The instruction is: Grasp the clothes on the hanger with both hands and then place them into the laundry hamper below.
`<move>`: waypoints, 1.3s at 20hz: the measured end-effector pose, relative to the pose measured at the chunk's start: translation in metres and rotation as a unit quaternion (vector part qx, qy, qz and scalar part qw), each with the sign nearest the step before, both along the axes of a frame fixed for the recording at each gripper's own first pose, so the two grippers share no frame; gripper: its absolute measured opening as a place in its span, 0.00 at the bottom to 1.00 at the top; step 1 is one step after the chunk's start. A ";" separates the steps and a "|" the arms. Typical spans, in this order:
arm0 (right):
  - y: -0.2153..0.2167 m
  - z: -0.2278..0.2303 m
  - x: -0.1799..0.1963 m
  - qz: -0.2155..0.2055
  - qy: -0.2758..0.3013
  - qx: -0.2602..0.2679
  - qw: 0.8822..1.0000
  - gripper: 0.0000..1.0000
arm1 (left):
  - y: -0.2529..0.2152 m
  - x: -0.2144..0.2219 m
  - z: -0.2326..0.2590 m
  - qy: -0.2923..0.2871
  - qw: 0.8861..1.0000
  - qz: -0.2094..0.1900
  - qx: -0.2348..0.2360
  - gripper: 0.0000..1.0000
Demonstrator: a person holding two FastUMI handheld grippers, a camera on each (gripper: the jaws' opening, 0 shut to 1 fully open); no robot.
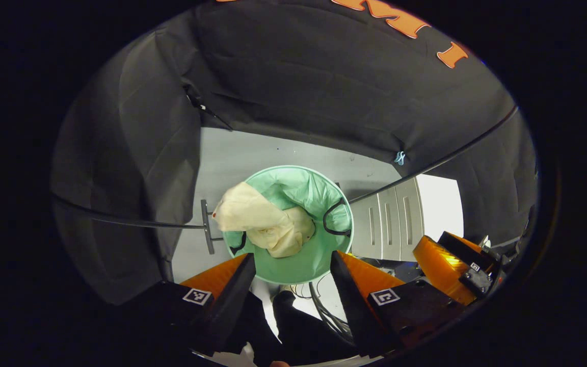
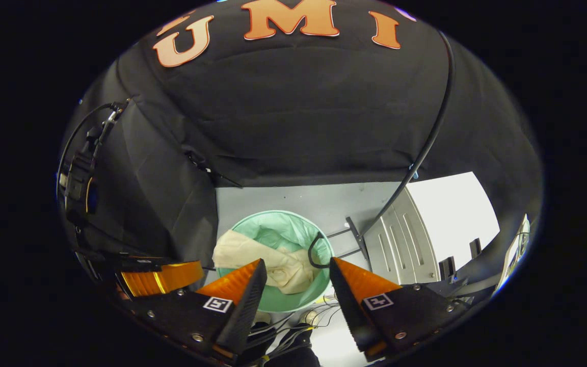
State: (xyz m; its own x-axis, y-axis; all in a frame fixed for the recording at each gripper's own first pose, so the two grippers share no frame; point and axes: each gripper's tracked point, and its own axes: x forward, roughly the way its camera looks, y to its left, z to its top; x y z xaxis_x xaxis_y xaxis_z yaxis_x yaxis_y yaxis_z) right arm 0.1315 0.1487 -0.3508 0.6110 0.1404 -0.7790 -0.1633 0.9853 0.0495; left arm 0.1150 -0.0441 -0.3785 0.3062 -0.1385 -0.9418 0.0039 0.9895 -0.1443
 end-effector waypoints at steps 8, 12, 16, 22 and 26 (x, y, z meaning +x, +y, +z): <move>-0.017 0.027 -0.015 -0.011 -0.031 -0.016 0.999 0.93 | 0.013 -0.012 0.033 -0.054 0.997 -0.039 0.033 0.98; -0.030 0.045 -0.030 -0.013 -0.055 -0.024 0.998 0.93 | 0.011 -0.034 0.054 -0.066 0.997 -0.035 0.019 0.98; -0.039 0.081 -0.039 -0.019 -0.090 -0.020 0.996 0.93 | 0.014 -0.036 0.088 -0.102 0.994 -0.031 0.012 0.98; -0.054 0.170 -0.036 -0.031 -0.178 -0.012 0.984 0.93 | 0.016 -0.022 0.171 -0.187 0.982 -0.016 -0.003 0.98; -0.054 0.231 -0.039 -0.028 -0.232 0.001 0.972 0.93 | 0.017 -0.012 0.233 -0.250 0.968 -0.008 -0.019 0.98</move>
